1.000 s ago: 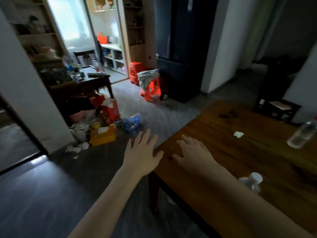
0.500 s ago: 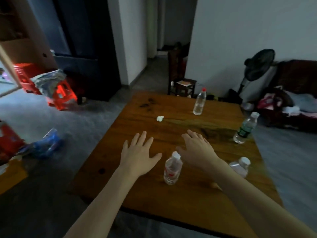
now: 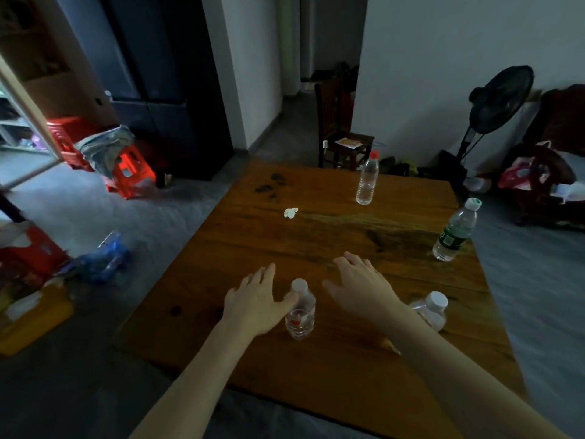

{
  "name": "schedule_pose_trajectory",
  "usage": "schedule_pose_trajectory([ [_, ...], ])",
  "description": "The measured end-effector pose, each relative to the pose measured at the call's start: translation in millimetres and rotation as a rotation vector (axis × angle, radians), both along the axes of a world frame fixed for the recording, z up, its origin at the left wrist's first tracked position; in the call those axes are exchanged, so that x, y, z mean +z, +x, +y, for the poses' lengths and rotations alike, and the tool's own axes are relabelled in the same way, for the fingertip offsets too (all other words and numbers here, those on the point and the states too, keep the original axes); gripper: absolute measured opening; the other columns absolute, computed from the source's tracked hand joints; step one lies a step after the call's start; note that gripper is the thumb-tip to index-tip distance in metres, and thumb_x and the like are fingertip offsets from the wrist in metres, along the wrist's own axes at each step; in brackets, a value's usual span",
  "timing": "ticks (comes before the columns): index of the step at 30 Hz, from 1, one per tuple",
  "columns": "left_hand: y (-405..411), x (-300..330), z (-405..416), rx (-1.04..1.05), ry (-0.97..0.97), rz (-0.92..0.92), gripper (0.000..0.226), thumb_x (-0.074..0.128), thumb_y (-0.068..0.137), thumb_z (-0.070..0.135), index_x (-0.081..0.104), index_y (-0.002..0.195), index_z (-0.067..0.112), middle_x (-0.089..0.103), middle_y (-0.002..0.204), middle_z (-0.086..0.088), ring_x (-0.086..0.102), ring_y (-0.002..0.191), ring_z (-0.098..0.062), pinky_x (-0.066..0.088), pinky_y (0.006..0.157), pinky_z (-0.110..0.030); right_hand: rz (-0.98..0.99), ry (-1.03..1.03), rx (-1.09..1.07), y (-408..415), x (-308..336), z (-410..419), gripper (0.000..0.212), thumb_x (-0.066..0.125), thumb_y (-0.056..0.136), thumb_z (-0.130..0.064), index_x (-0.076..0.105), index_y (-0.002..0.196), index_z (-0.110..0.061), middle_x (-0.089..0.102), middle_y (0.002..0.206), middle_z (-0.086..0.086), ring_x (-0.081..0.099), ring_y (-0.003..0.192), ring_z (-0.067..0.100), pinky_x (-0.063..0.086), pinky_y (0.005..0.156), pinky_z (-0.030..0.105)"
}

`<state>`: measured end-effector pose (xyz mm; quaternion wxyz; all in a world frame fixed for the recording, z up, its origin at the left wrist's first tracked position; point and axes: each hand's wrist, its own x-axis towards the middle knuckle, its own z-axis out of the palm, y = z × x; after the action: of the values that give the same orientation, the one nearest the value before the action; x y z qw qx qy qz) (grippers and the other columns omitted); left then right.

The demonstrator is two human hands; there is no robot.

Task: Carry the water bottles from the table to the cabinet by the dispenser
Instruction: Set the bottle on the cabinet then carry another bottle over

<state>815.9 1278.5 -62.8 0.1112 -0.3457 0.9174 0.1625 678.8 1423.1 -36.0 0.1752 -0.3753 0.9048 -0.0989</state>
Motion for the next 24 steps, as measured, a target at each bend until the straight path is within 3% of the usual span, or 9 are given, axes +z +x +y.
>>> schedule_pose_trajectory([
  [8,1,-47,19,0.108,0.145,-0.035,0.112,0.055,0.080,0.082,0.000,0.161,0.027,0.011,0.170,-0.001,0.018,0.154,-0.031,0.026,0.118,-0.057,-0.143,0.066,0.048,-2,-51,9,0.066,0.049,0.099,-0.048,0.027,0.155,-0.020,0.016,0.166,0.007,0.018,0.151,0.029,0.022,0.120,0.048],
  [12,-9,-72,19,0.151,0.261,0.061,0.111,0.073,0.075,0.068,0.014,0.159,0.027,0.027,0.164,-0.001,0.031,0.149,-0.027,0.033,0.115,-0.054,-0.204,0.086,0.027,-3,-73,12,0.067,0.048,0.099,-0.049,0.026,0.155,-0.022,0.015,0.166,0.006,0.017,0.152,0.028,0.022,0.120,0.047],
  [17,-18,-103,19,0.256,0.387,0.314,0.090,0.086,0.073,0.040,0.038,0.146,0.022,0.049,0.143,0.003,0.048,0.133,-0.018,0.043,0.111,-0.048,-0.237,0.097,-0.002,-2,-91,13,0.067,0.046,0.099,-0.050,0.024,0.156,-0.021,0.017,0.166,0.006,0.019,0.151,0.029,0.022,0.120,0.047],
  [21,-22,-119,21,0.342,0.519,0.534,0.093,0.088,0.075,0.023,0.031,0.148,0.017,0.057,0.134,0.006,0.059,0.122,-0.013,0.050,0.105,-0.037,-0.252,0.112,-0.012,2,-101,10,0.068,0.045,0.100,-0.049,0.023,0.156,-0.019,0.018,0.165,0.007,0.019,0.151,0.029,0.024,0.121,0.047],
  [24,-25,-125,19,0.282,0.509,0.591,0.067,0.085,0.079,0.019,0.042,0.130,0.025,0.062,0.117,0.014,0.064,0.109,-0.006,0.051,0.085,-0.014,-0.258,0.121,-0.017,5,-107,9,0.068,0.045,0.100,-0.048,0.022,0.157,-0.018,0.018,0.165,0.007,0.019,0.151,0.028,0.024,0.121,0.047],
])
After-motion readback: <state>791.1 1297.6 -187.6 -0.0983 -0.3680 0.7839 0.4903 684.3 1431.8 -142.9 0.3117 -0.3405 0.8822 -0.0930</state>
